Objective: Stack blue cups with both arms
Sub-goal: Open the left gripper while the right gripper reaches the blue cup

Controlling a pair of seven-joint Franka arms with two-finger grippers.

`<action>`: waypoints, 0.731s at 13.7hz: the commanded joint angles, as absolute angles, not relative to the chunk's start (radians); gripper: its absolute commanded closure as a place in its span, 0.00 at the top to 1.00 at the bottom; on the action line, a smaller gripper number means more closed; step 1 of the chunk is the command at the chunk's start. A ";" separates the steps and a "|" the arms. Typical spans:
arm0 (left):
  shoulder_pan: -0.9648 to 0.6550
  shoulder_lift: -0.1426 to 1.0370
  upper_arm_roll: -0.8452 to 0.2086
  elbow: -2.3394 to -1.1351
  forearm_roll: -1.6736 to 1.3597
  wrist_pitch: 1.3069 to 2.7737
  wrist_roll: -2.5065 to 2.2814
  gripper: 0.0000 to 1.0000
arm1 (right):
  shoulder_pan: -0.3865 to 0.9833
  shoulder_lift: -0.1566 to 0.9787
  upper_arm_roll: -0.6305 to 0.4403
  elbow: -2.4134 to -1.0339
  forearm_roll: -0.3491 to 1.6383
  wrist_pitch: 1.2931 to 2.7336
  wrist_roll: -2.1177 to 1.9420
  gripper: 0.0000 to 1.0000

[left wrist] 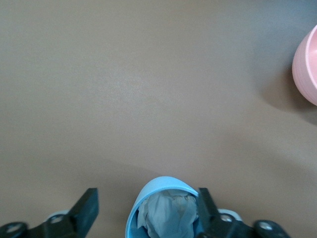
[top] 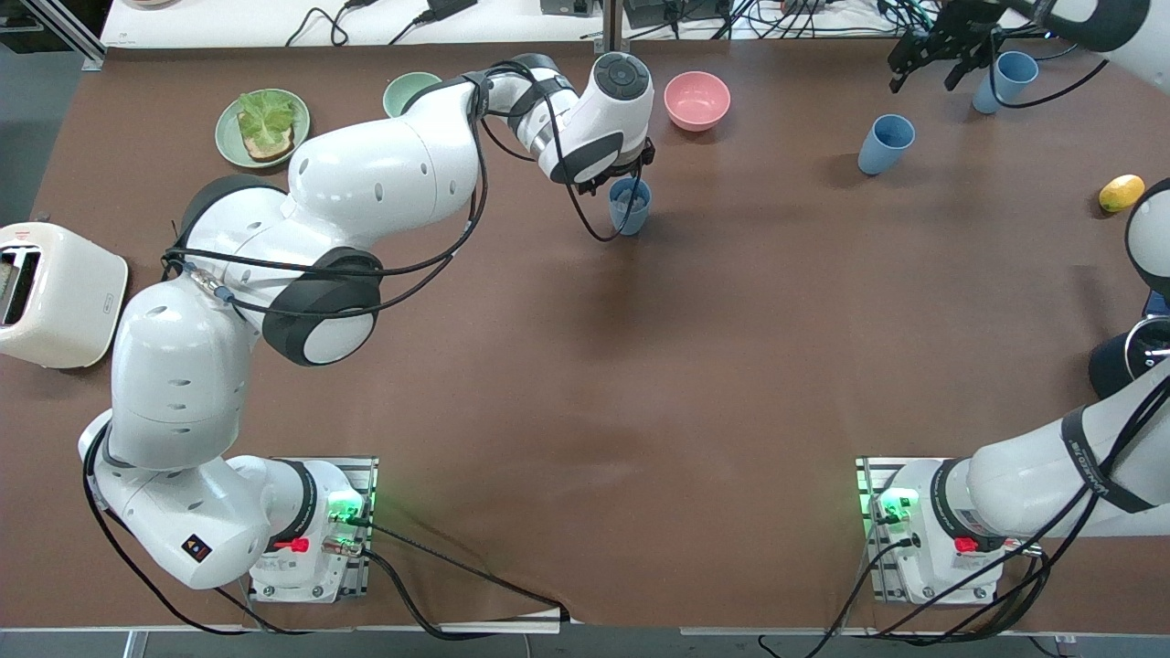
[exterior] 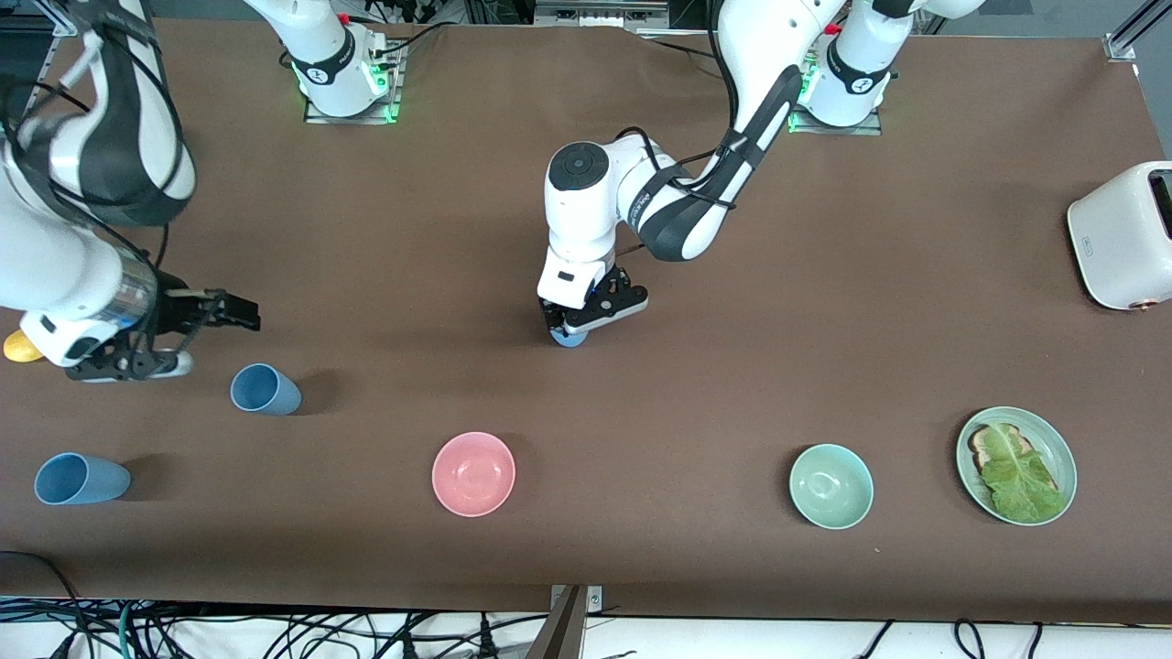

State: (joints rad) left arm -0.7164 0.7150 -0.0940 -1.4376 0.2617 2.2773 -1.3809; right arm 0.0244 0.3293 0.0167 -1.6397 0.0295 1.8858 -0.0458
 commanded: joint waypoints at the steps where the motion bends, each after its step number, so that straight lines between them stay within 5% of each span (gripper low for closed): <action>1: -0.710 0.628 -0.101 -1.485 0.270 2.261 -1.348 1.00 | 0.021 0.365 0.018 -1.667 0.026 1.969 -0.066 1.00; 5: -0.695 0.569 -0.101 -1.474 0.198 2.189 -1.247 1.00 | 0.020 0.374 0.017 -1.799 0.026 2.179 -0.127 1.00; 10: -0.654 0.540 -0.097 -1.335 0.097 1.961 -1.088 1.00 | 0.018 0.434 0.015 -1.812 0.026 2.253 -0.130 1.00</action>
State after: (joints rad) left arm -0.6668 0.5538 -0.0944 -1.4067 0.1366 2.0708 -1.1626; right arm 0.0229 0.4209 0.0145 -1.8011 0.0293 2.2144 -0.1117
